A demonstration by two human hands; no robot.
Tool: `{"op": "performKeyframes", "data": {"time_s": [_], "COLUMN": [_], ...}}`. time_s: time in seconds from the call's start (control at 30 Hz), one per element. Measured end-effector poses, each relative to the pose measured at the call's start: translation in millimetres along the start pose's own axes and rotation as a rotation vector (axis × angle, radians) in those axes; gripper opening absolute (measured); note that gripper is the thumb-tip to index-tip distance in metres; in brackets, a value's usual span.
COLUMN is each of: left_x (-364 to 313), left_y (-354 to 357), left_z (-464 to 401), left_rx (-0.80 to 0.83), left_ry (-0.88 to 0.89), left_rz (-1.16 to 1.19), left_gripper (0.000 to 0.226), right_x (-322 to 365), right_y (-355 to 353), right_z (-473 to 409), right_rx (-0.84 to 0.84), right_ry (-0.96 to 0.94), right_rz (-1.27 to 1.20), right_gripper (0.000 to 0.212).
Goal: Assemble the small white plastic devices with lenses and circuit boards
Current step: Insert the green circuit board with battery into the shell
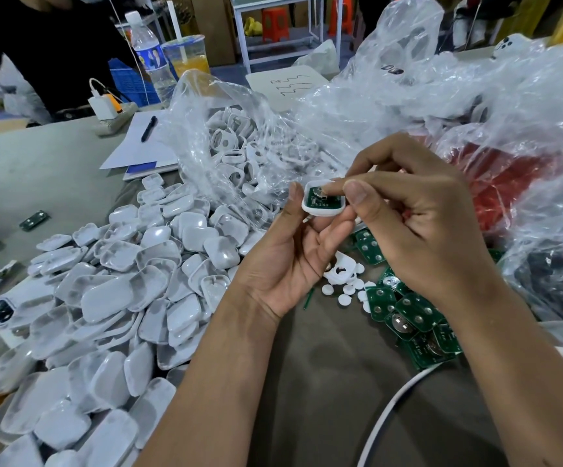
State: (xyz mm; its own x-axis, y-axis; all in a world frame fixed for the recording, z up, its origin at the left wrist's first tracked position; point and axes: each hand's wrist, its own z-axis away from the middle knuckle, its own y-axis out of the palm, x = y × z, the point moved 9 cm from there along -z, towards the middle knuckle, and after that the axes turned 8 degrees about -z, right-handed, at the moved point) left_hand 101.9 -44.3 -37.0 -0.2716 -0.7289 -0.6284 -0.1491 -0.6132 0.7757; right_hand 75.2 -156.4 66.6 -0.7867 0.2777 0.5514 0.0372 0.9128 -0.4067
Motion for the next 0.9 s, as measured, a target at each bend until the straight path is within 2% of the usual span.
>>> {"op": "performKeyframes", "data": {"time_s": [0.37,0.6,0.67,0.77,0.83,0.9], "left_x": [4,2,0,-11,-26,-41], "left_y": [2,8,10,8,5,1], "left_z": [0,1,3,5,7,10], "left_rx": [-0.012,-0.011,-0.01,-0.007,-0.018,-0.027], "left_ry": [0.011,-0.003,-0.004,0.032,0.097,0.152], "left_rz": [0.046,0.111,0.127,0.195,0.206,0.229], "left_gripper": [0.041,0.042,0.047,0.066,0.059,0.044], "right_x": [-10,-14,-16,-24,-33,-45], "right_y": [5,5,2,-3,-3,9], "right_z": [2,4,5,6,8,11], "right_rx": [0.004,-0.033,-0.057,-0.13,-0.143,-0.054], "right_ry": [0.039,0.109,0.157,0.208,0.26,0.344], "right_rz": [-0.088,-0.18,-0.231,-0.244,-0.182,-0.097], "right_gripper": [0.024,0.02,0.022,0.026,0.022,0.015]}}
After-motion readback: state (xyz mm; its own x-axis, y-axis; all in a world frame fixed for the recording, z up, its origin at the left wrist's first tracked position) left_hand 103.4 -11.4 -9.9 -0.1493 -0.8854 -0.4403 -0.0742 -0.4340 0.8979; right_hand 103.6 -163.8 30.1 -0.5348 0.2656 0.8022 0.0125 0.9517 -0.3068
